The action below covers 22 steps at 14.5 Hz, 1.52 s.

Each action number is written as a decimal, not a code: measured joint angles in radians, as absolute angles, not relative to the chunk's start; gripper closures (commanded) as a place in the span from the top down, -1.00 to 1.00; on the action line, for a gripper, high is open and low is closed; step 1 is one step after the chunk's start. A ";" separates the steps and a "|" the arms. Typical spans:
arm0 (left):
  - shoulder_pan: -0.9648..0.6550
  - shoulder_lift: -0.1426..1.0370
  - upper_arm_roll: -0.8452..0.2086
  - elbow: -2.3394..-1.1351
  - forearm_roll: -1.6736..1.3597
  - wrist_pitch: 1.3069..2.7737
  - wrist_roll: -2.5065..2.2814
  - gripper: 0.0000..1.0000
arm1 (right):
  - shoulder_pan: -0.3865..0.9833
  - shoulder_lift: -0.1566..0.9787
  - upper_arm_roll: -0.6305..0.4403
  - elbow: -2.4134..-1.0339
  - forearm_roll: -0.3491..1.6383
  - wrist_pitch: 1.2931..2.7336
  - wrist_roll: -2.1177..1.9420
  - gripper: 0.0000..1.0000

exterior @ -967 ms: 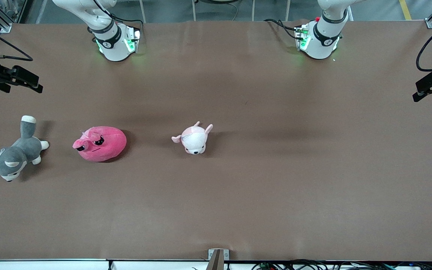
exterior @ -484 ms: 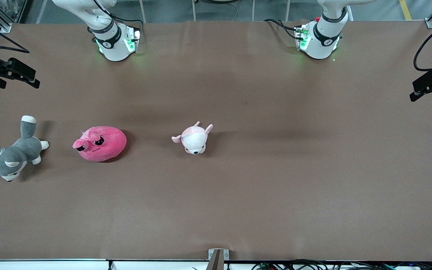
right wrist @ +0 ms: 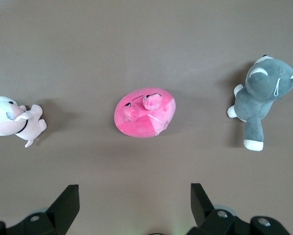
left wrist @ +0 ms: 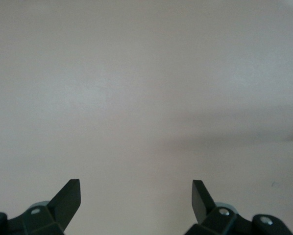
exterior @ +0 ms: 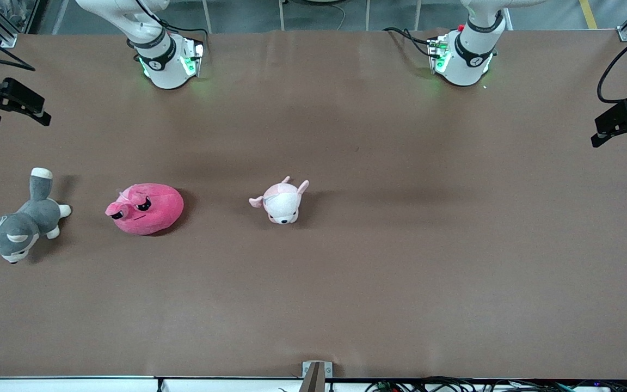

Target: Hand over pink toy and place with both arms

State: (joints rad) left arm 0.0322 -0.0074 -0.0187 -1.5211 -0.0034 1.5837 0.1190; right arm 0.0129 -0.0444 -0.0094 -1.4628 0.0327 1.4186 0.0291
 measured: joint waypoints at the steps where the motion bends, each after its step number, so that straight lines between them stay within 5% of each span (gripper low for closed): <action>1: 0.030 -0.007 -0.017 -1.521 -0.003 1.584 0.119 1.00 | 0.013 -0.044 -0.012 -1.456 0.033 1.419 0.029 1.00; 22: 0.029 -0.008 -0.010 -1.518 -0.003 1.584 0.109 1.00 | 0.014 -0.038 -0.014 -1.487 0.033 1.358 0.030 1.00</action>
State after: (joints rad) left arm 0.0285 -0.0075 -0.0098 -1.5185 -0.0034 1.5837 0.1094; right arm 0.0140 -0.0382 -0.0141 -1.4874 0.0327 1.3576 0.0303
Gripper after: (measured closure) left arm 0.000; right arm 0.000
